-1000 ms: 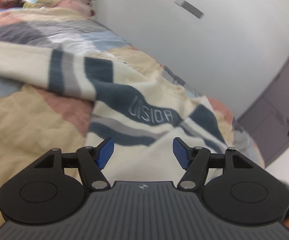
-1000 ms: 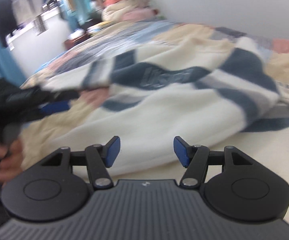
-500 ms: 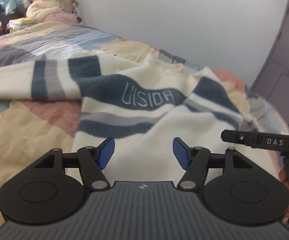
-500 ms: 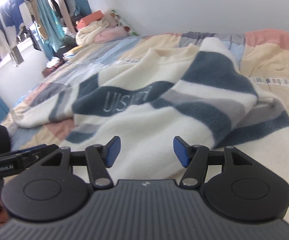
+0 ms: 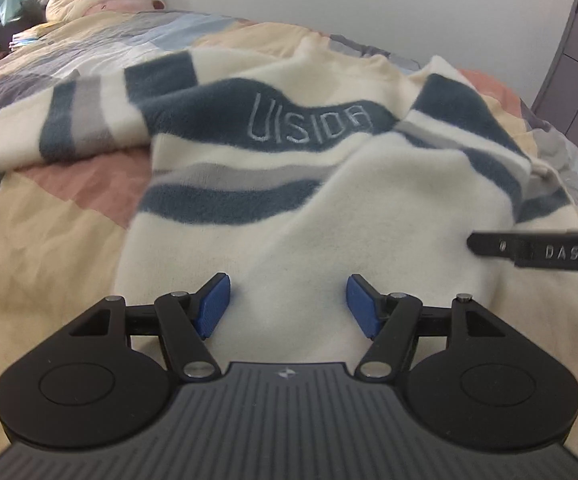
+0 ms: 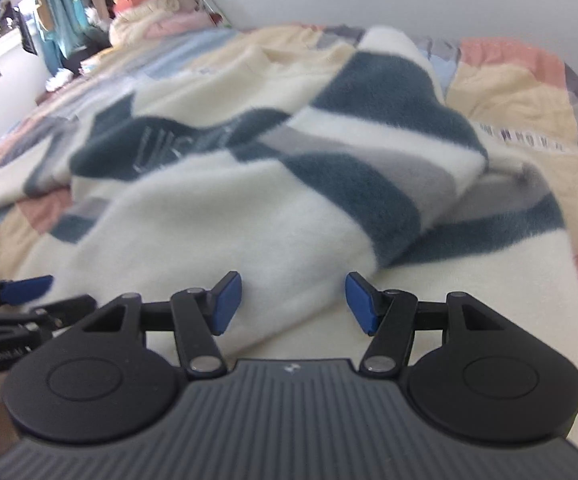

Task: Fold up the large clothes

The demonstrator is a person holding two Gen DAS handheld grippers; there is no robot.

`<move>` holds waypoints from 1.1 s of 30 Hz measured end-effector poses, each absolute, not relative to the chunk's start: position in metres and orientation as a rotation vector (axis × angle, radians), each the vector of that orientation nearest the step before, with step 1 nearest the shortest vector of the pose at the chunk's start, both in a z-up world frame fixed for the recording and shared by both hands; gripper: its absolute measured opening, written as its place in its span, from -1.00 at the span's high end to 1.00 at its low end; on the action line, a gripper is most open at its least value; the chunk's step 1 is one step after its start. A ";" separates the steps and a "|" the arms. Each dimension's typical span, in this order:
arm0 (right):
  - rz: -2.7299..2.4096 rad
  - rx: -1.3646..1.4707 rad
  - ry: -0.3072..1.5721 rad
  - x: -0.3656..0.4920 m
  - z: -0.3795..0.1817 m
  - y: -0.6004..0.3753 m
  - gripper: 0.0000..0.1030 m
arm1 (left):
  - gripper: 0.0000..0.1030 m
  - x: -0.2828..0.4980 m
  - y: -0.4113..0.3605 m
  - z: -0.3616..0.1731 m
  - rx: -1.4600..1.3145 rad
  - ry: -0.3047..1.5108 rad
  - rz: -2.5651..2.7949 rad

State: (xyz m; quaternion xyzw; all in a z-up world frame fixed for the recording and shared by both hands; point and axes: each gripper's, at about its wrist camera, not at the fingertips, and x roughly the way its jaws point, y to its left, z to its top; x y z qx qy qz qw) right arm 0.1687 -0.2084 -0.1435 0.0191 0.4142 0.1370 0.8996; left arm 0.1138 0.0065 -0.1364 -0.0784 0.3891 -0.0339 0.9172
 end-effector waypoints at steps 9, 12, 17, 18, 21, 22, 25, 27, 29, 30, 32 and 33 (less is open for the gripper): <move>0.274 0.152 0.790 0.151 -0.121 -0.221 -0.17 | -0.36 0.089 0.035 -0.103 -0.274 0.634 0.003; 0.297 0.132 0.728 0.143 -0.110 -0.217 -0.18 | -0.37 0.087 0.057 -0.091 -0.313 0.583 0.078; 0.331 0.113 0.725 0.140 -0.111 -0.214 -0.18 | -0.37 0.118 0.099 -0.081 -0.219 0.568 0.221; 0.334 0.106 0.727 0.141 -0.113 -0.214 -0.18 | -0.37 0.124 0.112 -0.082 -0.229 0.567 0.258; 0.332 0.080 0.726 0.147 -0.119 -0.210 -0.18 | -0.37 0.143 0.161 -0.092 -0.352 0.589 0.385; 0.331 0.074 0.725 0.150 -0.120 -0.209 -0.18 | -0.37 0.147 0.179 -0.097 -0.406 0.587 0.422; 0.330 0.065 0.717 0.155 -0.126 -0.206 -0.18 | -0.37 0.156 0.231 -0.110 -0.539 0.559 0.529; 0.330 0.051 0.730 0.160 -0.132 -0.204 -0.17 | -0.37 0.160 0.261 -0.119 -0.588 0.537 0.604; 0.332 0.051 0.740 0.164 -0.137 -0.203 -0.17 | -0.37 0.164 0.288 -0.127 -0.629 0.513 0.649; 0.333 0.052 0.742 0.166 -0.139 -0.203 -0.17 | -0.37 0.168 0.300 -0.131 -0.641 0.518 0.689; 0.333 0.055 0.741 0.169 -0.143 -0.201 -0.18 | -0.37 0.171 0.321 -0.138 -0.696 0.497 0.733; 0.335 0.052 0.734 0.172 -0.144 -0.200 -0.18 | -0.37 0.170 0.330 -0.142 -0.728 0.477 0.747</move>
